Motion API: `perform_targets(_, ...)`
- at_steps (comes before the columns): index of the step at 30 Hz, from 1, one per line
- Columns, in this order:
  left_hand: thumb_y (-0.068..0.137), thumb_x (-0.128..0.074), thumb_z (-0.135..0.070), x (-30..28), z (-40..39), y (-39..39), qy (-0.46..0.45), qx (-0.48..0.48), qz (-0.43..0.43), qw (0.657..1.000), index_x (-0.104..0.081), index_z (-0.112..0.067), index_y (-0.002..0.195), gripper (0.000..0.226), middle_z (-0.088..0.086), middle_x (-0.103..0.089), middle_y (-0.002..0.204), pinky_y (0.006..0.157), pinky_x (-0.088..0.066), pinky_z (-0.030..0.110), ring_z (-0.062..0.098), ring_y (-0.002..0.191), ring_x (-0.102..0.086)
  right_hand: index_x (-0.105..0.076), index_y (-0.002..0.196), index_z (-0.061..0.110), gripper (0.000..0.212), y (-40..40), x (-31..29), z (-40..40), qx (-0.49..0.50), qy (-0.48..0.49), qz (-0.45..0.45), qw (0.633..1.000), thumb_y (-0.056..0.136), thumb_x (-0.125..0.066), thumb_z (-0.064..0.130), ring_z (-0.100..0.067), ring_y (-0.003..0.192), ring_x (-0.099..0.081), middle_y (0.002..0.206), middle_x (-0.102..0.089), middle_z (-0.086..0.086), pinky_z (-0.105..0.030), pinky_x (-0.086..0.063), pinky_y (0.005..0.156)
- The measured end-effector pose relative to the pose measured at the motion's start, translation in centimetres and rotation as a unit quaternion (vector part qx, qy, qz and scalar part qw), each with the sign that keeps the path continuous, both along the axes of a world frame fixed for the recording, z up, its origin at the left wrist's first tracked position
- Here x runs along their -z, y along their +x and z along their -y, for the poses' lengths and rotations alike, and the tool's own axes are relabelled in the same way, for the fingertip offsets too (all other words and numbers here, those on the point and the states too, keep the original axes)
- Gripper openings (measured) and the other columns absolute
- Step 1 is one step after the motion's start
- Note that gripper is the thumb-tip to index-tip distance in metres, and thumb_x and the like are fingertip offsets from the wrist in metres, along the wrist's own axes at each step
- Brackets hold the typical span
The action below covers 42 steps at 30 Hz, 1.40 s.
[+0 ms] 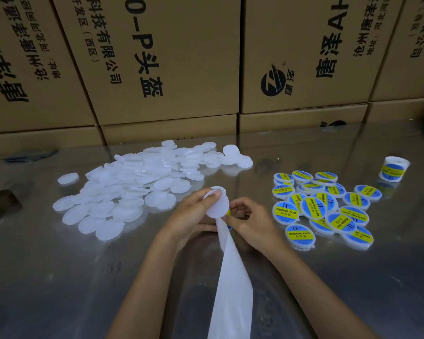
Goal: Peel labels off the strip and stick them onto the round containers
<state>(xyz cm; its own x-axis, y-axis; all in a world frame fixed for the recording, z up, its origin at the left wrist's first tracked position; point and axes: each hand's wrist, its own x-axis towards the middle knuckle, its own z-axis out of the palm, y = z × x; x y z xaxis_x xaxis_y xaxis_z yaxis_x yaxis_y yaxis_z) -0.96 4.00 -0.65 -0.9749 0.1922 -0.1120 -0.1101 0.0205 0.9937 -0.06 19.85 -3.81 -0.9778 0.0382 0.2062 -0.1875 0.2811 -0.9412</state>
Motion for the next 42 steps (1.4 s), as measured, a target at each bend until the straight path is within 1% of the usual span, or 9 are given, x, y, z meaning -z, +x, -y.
perform_targets(8, 0.095, -0.063, -0.044, 0.5, -0.7, -0.1, -0.071, -0.036, -0.058, 0.995, -0.077, -0.028, 0.102, 0.022, -0.003, -0.075, 0.109, 0.099, -0.052, 0.031, 0.014, 0.109, -0.068, -0.062, 0.09, 0.002, 0.027, 0.1, 0.1, 0.0, -0.008, 0.011, 0.003, 1.0, 0.073, -0.082, 0.005, -0.013, 0.072, -0.05, 0.082, -0.063, -0.011, -0.031, -0.049, 0.07)
perform_targets(13, 0.097, -0.06, -0.042, 0.5, -0.6, -0.2, -0.098, -0.055, -0.069, 0.991, -0.077, -0.024, 0.097, 0.025, -0.002, -0.075, 0.105, 0.079, -0.049, 0.01, 0.007, 0.095, -0.066, -0.055, 0.078, 0.009, 0.031, 0.1, 0.3, 0.0, -0.004, 0.016, -0.012, 1.0, 0.071, -0.085, 0.008, -0.011, 0.062, -0.042, 0.07, -0.053, 0.001, -0.02, -0.039, 0.058)
perform_targets(19, 0.098, -0.059, -0.042, 0.6, -0.8, -0.2, -0.103, -0.067, -0.076, 0.99, -0.076, -0.016, 0.102, 0.031, 0.006, -0.074, 0.108, 0.103, -0.051, 0.042, 0.024, 0.11, -0.067, -0.054, 0.079, 0.009, 0.035, 0.2, 0.5, 0.0, 0.003, 0.038, -0.008, 0.999, 0.07, -0.087, 0.019, -0.017, 0.068, -0.05, 0.085, -0.063, -0.017, -0.043, -0.049, 0.069)
perform_targets(23, 0.098, -0.059, -0.042, 0.7, -0.9, -0.3, -0.107, -0.058, -0.082, 0.989, -0.076, -0.018, 0.103, 0.03, 0.004, -0.074, 0.108, 0.102, -0.051, 0.039, 0.021, 0.11, -0.067, -0.051, 0.073, 0.015, 0.037, 0.3, 0.6, 0.0, 0.023, 0.051, -0.014, 0.998, 0.068, -0.087, 0.023, -0.014, 0.065, -0.047, 0.072, -0.058, -0.005, -0.038, -0.045, 0.064)
perform_targets(27, 0.097, -0.059, -0.045, 0.4, -0.9, 0.0, -0.121, -0.015, -0.093, 0.988, -0.075, -0.036, 0.104, 0.02, -0.018, -0.073, 0.102, 0.079, -0.05, 0.009, -0.002, 0.1, -0.065, -0.05, 0.068, 0.018, 0.04, 0.4, 0.5, -0.1, 0.038, 0.077, -0.021, 0.996, 0.065, -0.089, 0.03, -0.009, 0.06, -0.043, 0.063, -0.051, 0.008, -0.029, -0.037, 0.058)
perform_targets(32, 0.097, -0.058, -0.048, 0.7, -0.6, -0.4, -0.133, -0.015, -0.087, 0.987, -0.076, -0.027, 0.103, 0.028, -0.012, -0.074, 0.098, 0.072, -0.047, 0.005, -0.006, 0.088, -0.064, -0.049, 0.065, 0.019, 0.041, 1.0, 0.0, -0.1, 0.028, 0.076, -0.015, 0.997, 0.067, -0.089, 0.027, -0.009, 0.056, -0.04, 0.06, -0.05, 0.008, -0.03, -0.036, 0.058)
perform_targets(37, 0.097, -0.056, -0.049, 1.1, -0.7, -0.4, -0.139, -0.039, -0.089, 0.986, -0.065, 0.001, 0.103, 0.052, 0.004, -0.062, 0.088, 0.08, -0.044, 0.028, 0.01, 0.082, -0.056, -0.053, 0.069, 0.013, 0.034, 1.4, -0.3, -0.2, 0.02, 0.057, 0.002, 0.998, 0.071, -0.087, 0.019, -0.004, 0.05, -0.04, 0.054, -0.048, 0.01, -0.023, -0.036, 0.054)
perform_targets(39, 0.098, -0.057, -0.048, 1.0, -0.8, -0.2, -0.122, -0.041, -0.088, 0.988, -0.07, -0.006, 0.102, 0.044, 0.009, -0.07, 0.095, 0.084, -0.05, 0.032, 0.016, 0.086, -0.064, -0.057, 0.073, 0.01, 0.027, 1.5, -0.3, -0.4, 0.01, 0.049, 0.007, 0.999, 0.074, -0.084, 0.014, -0.002, 0.048, -0.041, 0.054, -0.048, 0.011, -0.017, -0.035, 0.053)
perform_targets(42, 0.097, -0.057, -0.051, 0.8, -0.9, 0.1, -0.099, -0.039, -0.084, 0.991, -0.075, -0.032, 0.1, 0.026, -0.007, -0.075, 0.098, 0.083, -0.057, 0.028, 0.01, 0.093, -0.071, -0.06, 0.079, 0.006, 0.018, 1.7, -0.4, -0.6, -0.007, 0.055, 0.0, 0.998, 0.078, -0.078, 0.006, -0.002, 0.051, -0.043, 0.059, -0.05, 0.008, -0.013, -0.037, 0.055)
